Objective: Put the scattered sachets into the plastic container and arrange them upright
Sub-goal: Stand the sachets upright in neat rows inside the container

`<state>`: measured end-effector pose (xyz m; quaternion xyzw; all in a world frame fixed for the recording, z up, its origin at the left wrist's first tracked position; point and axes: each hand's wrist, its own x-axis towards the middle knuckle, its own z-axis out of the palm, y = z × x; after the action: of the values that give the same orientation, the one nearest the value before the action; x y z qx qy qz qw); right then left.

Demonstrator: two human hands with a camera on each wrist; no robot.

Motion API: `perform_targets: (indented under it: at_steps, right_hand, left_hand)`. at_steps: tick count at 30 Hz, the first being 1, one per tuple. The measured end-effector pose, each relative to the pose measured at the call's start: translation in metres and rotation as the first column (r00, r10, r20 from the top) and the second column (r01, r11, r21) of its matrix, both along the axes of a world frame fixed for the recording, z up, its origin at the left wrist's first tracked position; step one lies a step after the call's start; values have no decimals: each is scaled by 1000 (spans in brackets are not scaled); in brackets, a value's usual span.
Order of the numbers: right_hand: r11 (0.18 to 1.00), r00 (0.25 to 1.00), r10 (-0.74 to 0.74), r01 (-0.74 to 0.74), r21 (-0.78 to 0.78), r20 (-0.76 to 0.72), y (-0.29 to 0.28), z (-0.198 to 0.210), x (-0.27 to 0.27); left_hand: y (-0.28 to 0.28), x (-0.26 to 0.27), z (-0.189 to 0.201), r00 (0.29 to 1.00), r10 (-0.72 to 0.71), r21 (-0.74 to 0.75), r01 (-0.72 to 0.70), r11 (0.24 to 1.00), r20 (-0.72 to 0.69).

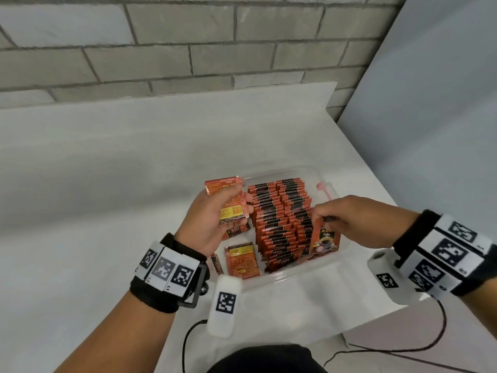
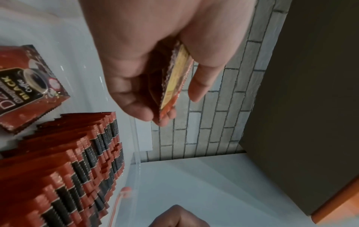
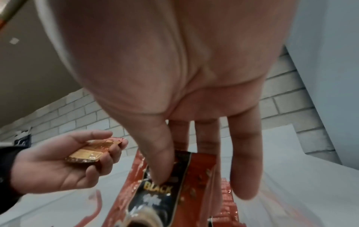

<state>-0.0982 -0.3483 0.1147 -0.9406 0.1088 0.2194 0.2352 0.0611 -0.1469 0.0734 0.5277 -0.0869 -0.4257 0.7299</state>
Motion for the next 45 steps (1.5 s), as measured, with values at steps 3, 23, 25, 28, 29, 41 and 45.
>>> perform_targets:
  at_steps: [3,23,25,28,29,41,45]
  right_hand:
    - [997,997,62,-64,-36,-39,5,-5,1]
    - [878,982,187,-172,-446,-10,10,-35,-5]
    - [871,983,180,-170,-460,-21,12,-35,-2]
    - [844,975,206,-218,-490,-80,17,-34,3]
    - [835,972,217,-235,-498,-96,18,-35,5]
    - [847,963,221,-266,-460,-151,20,-32,14]
    - [949,984,24,-78,-306,-177,7,-25,12]
  left_hand:
    - [-1,-2,0,1000,-12,10,12,1000,-16]
    - [1,-3,-1,1000,-3,30,4,1000,-15]
    - [1,-3,-1,1000,-3,37,3,999,-15]
    - [1,-3,-1,1000,-5,44,5,999,-13]
    - [1,-3,-1,1000,-5,45,5,999,-13]
    - [1,-5,1,999,14,39,-12,999,-44]
    - [1,-6,0,994,29,40,-25,999,-102]
